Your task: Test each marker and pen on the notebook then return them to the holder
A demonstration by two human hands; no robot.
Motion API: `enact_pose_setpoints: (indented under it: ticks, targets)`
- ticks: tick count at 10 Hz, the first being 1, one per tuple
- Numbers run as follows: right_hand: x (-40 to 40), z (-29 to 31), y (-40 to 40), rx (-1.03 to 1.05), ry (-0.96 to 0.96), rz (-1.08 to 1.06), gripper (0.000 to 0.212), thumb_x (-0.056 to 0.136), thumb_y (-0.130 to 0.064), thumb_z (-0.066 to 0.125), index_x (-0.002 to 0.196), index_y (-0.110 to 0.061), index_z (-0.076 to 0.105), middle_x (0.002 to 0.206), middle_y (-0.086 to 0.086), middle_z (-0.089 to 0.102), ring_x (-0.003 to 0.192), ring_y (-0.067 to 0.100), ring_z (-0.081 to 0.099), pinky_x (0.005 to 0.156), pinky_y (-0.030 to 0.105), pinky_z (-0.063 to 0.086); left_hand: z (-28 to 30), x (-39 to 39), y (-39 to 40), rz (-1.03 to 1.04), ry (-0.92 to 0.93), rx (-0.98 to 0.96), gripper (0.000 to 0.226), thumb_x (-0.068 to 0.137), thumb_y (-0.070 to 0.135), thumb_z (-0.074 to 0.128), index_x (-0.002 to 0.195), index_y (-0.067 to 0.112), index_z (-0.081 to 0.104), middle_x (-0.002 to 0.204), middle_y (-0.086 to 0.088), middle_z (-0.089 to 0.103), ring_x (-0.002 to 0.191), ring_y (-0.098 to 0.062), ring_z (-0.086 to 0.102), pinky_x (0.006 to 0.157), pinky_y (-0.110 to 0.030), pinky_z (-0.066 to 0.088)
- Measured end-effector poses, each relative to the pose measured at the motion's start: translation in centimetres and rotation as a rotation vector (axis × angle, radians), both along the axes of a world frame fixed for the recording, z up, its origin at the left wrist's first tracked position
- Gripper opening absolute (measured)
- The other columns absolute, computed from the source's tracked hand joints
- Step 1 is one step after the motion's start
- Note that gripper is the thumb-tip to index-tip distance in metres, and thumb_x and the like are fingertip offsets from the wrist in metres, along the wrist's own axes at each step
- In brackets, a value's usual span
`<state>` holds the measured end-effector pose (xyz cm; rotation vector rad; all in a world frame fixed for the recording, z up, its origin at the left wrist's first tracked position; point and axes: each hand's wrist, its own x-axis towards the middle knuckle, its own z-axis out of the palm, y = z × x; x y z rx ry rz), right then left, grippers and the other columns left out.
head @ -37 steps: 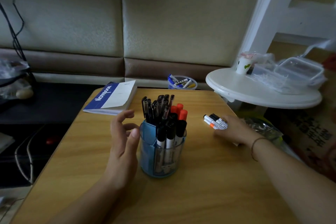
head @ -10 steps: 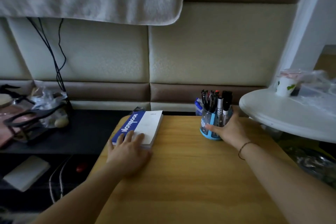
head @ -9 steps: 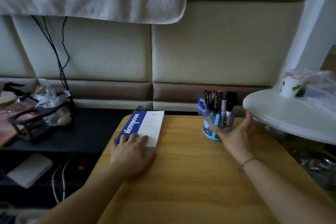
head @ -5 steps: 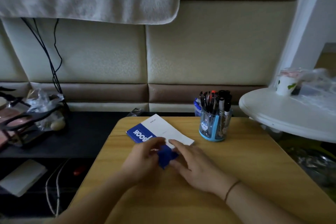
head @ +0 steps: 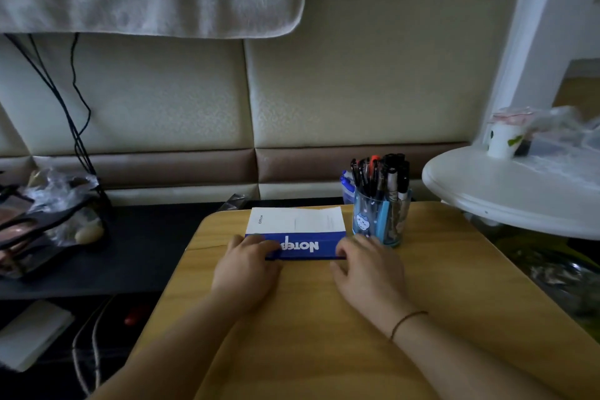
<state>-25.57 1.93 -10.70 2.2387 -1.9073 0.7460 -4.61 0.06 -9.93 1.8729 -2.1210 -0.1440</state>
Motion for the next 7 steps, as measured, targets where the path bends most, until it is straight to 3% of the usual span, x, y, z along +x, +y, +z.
enact_pose_setpoints:
  ticks: [1,2,3,4,5,6,7]
  targets:
    - [-4.5,0.0,-0.2,-0.113,-0.362,-0.262,0.062,0.074,-0.055,0.072,0.112,-0.024,0.034,0.105,0.001,0.057,0.082,0.016,0.060,0.063,0.035,0.056,-0.2,-0.8,-0.8,0.026,-0.011,-0.025,0.041,0.094,0.052,0.053,0.133,0.040,0.050,0.142,0.009,0.046,0.133,-0.018,0.034,0.097,-0.036,0.046]
    - [-7.4,0.1,-2.4,0.080,-0.493,-0.339,0.113,0.067,-0.055,0.080,0.143,-0.036,-0.002,0.143,0.015,0.044,0.111,0.032,0.059,0.083,0.049,0.055,-0.8,-1.4,-1.4,0.053,-0.014,-0.067,0.042,0.093,0.054,0.052,0.133,0.040,0.051,0.141,0.010,0.047,0.132,-0.018,0.034,0.094,-0.036,0.047]
    - [-7.3,-0.5,-4.3,0.169,-0.470,-0.314,0.121,0.067,-0.058,0.077,0.144,-0.039,-0.014,0.133,0.011,0.057,0.101,0.032,0.065,0.083,0.051,0.054,-1.1,-1.8,-1.7,0.049,0.010,-0.097,0.042,0.093,0.055,0.052,0.132,0.040,0.053,0.139,0.011,0.049,0.130,-0.017,0.036,0.092,-0.035,0.049]
    - [-6.9,-1.8,-5.8,0.082,-0.414,-0.314,0.105,0.065,-0.067,0.071,0.141,-0.039,0.004,0.133,0.003,0.057,0.113,0.031,0.059,0.097,0.056,0.043,-1.0,-2.1,-2.3,0.051,0.013,-0.097,0.043,0.093,0.055,0.052,0.133,0.039,0.052,0.138,0.011,0.050,0.129,-0.016,0.037,0.090,-0.034,0.051]
    - [-6.5,-2.0,-6.6,0.127,-0.335,-0.406,0.096,0.066,-0.073,0.065,0.138,-0.028,0.020,0.133,0.004,0.055,0.116,0.031,0.056,0.097,0.056,0.041,-0.8,-2.5,-2.9,0.054,0.006,-0.072,0.042,0.093,0.053,0.054,0.132,0.039,0.053,0.138,0.010,0.051,0.130,-0.018,0.037,0.090,-0.036,0.051]
    - [-6.6,-1.2,-6.5,0.154,-0.271,-0.443,0.089,0.071,-0.069,0.066,0.137,-0.020,0.032,0.132,0.007,0.055,0.118,0.030,0.054,0.097,0.051,0.042,-0.4,-2.5,-3.4,0.037,-0.011,-0.040,0.046,0.094,0.051,0.054,0.138,0.037,0.048,0.144,0.008,0.047,0.135,-0.020,0.033,0.099,-0.038,0.047]
    - [-7.1,-1.3,-4.4,0.248,-0.217,-0.409,0.093,0.080,-0.066,0.059,0.147,-0.015,0.020,0.136,0.008,0.054,0.121,0.029,0.054,0.105,0.051,0.037,-0.6,-2.0,-1.8,-0.004,-0.034,-0.004,0.057,0.095,0.051,0.050,0.147,0.035,0.033,0.155,0.004,0.031,0.143,-0.025,0.023,0.112,-0.046,0.033]
